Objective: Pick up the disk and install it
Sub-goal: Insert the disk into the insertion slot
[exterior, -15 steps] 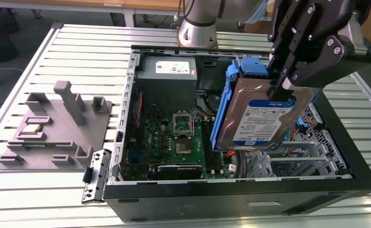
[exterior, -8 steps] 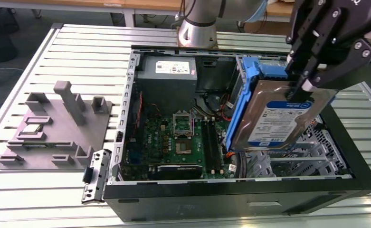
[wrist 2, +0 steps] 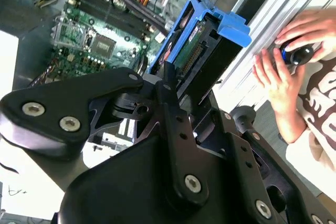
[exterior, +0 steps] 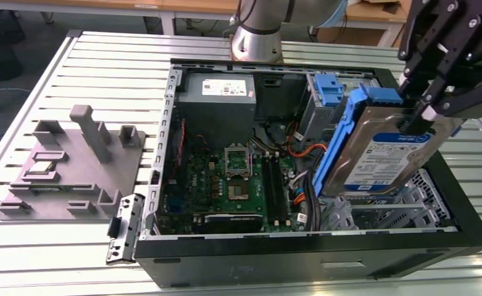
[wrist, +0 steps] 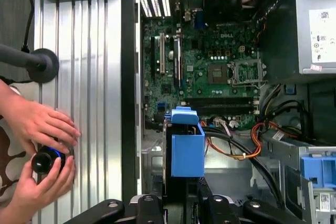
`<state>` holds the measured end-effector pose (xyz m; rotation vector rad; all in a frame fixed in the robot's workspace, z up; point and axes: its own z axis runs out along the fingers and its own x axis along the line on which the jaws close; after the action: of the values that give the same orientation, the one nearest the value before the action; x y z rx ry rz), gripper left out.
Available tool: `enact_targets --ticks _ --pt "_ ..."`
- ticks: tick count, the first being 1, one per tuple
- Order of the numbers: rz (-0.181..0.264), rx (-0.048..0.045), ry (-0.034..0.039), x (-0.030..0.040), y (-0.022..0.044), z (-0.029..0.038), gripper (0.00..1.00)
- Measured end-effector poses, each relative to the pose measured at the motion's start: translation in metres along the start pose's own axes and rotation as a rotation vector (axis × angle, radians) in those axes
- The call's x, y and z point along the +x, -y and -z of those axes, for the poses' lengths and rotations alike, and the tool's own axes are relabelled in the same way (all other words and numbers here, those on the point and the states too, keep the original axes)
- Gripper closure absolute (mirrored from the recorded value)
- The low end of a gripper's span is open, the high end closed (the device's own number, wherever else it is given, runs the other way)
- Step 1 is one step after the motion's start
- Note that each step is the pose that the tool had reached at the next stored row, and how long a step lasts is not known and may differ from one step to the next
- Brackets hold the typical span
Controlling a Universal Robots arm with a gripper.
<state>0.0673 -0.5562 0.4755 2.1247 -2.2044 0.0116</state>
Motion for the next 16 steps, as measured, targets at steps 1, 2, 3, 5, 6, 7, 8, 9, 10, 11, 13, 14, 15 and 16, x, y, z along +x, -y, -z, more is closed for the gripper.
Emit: enact_targets --ticks 1,2,3,5,6,7,8,9,10,11,13,14,15,16 --pt "0.000 0.0000 0.0000 -0.0002 0.0035 0.0001 0.65" --pt "0.000 0.0000 0.0000 -0.0003 0.0069 0.0001 0.65" --pt "0.000 0.0000 0.0001 -0.0004 0.0102 0.0001 0.65" --pt "0.000 0.0001 0.0002 -0.0006 0.0167 0.0003 0.65" --pt "0.000 0.0000 0.0004 -0.0007 0.0193 0.0005 0.65" --pt "0.000 0.0000 0.0006 -0.0008 0.0216 0.0006 0.65" --pt "0.000 0.0000 0.0008 -0.0009 0.0235 0.0006 0.65" --pt "0.000 0.0000 0.0015 -0.0009 0.0252 0.0007 0.65" --pt "0.000 -0.0001 0.0042 -0.0010 0.0265 0.0008 0.65" --pt "0.001 -0.0002 0.0081 -0.0010 0.0275 0.0007 0.65" --pt "0.001 -0.0003 0.0113 -0.0011 0.0285 0.0009 0.65" --pt "0.001 -0.0003 0.0118 -0.0011 0.0290 0.0008 0.65" --pt "0.001 -0.0004 0.0120 -0.0011 0.0296 0.0006 0.65" --pt "0.001 -0.0003 0.0120 -0.0011 0.0306 0.0004 0.65"
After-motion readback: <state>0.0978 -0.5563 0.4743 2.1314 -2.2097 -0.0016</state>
